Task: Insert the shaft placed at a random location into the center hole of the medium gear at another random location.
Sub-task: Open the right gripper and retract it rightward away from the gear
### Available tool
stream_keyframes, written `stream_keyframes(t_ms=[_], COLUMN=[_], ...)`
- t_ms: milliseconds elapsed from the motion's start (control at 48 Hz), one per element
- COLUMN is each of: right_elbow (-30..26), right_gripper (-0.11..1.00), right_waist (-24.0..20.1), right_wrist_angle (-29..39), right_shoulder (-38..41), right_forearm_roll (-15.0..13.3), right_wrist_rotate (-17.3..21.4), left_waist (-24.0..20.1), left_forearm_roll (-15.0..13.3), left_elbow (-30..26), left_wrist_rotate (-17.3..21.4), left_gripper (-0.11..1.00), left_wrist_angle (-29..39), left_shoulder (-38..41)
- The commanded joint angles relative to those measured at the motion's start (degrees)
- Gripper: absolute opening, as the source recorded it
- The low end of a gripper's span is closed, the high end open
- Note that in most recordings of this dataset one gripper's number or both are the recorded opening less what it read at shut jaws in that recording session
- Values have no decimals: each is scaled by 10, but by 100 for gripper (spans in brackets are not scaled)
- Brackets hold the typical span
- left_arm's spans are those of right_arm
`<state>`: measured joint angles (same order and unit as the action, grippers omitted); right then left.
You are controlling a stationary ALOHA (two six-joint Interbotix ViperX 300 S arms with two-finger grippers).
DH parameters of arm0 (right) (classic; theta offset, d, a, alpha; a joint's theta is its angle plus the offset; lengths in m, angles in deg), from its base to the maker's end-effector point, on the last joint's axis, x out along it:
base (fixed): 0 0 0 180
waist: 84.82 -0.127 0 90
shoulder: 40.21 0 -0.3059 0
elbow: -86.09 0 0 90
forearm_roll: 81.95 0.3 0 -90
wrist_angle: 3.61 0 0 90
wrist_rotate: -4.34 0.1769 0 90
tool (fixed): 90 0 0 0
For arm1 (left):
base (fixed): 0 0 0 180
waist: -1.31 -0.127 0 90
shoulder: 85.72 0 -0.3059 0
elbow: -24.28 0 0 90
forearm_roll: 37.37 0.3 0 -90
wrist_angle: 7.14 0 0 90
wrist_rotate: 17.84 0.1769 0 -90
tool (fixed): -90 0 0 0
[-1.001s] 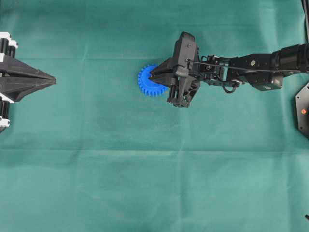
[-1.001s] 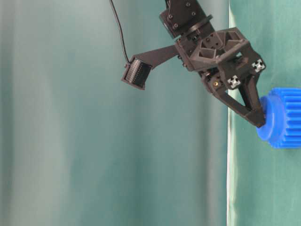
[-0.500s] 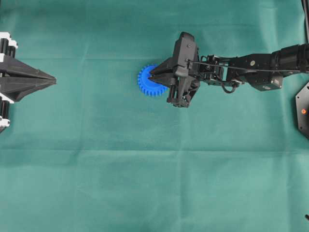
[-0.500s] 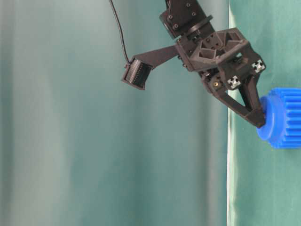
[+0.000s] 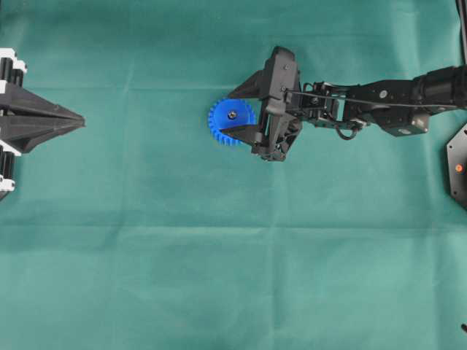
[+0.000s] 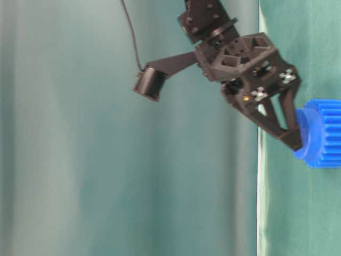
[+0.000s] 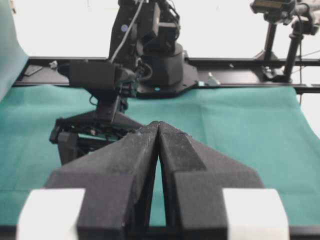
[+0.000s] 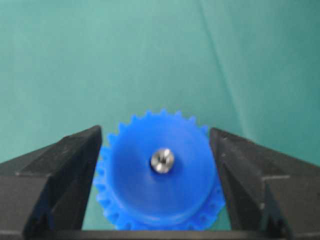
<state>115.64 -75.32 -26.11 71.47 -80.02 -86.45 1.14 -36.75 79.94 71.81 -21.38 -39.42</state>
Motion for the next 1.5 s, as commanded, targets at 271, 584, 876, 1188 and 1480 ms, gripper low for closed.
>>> stream_keyframes(t_ms=[271, 584, 876, 1188, 1480], right_elbow=[4, 43, 103, 151, 180], right_gripper=[83, 83, 83, 83, 83], right_waist=[-1, -1, -1, 0, 0], right_wrist_angle=[40, 51, 51, 54, 72], right_shoulder=[-103, -170, -228, -279, -317], right_forearm_roll=[-4, -4, -4, -3, -2], right_wrist_rotate=[-6, -5, -4, -4, -2], left_waist=[0, -1, 0, -1, 0], left_forearm_roll=[2, 1, 1, 1, 2], left_elbow=[-13, -13, -13, -13, -13], left_wrist_rotate=[-1, -2, -4, -4, -4], left_gripper=[0, 0, 0, 0, 0], left_wrist_angle=[-3, -3, -3, -3, -3], left_shoulder=[4, 4, 4, 4, 4])
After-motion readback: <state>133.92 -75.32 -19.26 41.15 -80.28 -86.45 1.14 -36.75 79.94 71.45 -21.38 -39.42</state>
